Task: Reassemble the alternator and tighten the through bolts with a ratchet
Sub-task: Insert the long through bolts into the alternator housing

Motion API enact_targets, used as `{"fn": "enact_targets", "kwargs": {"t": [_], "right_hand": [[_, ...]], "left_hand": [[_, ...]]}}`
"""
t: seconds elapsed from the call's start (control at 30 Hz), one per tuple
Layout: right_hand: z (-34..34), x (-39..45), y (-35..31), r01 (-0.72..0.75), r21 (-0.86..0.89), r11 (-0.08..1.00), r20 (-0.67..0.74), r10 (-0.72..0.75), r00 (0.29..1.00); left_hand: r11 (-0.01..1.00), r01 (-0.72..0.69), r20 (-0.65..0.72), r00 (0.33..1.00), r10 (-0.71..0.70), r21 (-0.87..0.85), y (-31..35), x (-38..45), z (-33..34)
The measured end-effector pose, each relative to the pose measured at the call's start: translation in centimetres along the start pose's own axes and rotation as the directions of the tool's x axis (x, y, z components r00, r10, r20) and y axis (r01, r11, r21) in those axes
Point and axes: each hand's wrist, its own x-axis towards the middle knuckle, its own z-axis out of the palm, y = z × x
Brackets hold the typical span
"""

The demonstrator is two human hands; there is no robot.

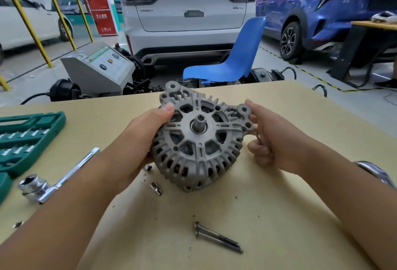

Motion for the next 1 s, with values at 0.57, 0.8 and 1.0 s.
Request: {"fn": "enact_targets", "kwargs": {"t": [0.57,0.8,1.0], "right_hand": [[0.7,-1.6,-1.4,-0.033,-0.073,0.997,0.227,0.048,0.973],[2.6,-1.7,-0.7,0.036,0.006,0.999,0.11,-0.036,0.993],[2.8,-2.2,-1.7,0.291,-0.048,0.955,-0.015,-0.292,0.956]], "left_hand": [[0.977,0.091,0.024,0.996,-0.088,-0.192,2.0,0.9,0.6],[0.952,0.166,-0.041,0.982,-0.182,-0.258,2.8,1.4,0.7],[0.958,-0.018,-0.071,0.997,-0.003,-0.287,1.8,1.0,0.7]]}}
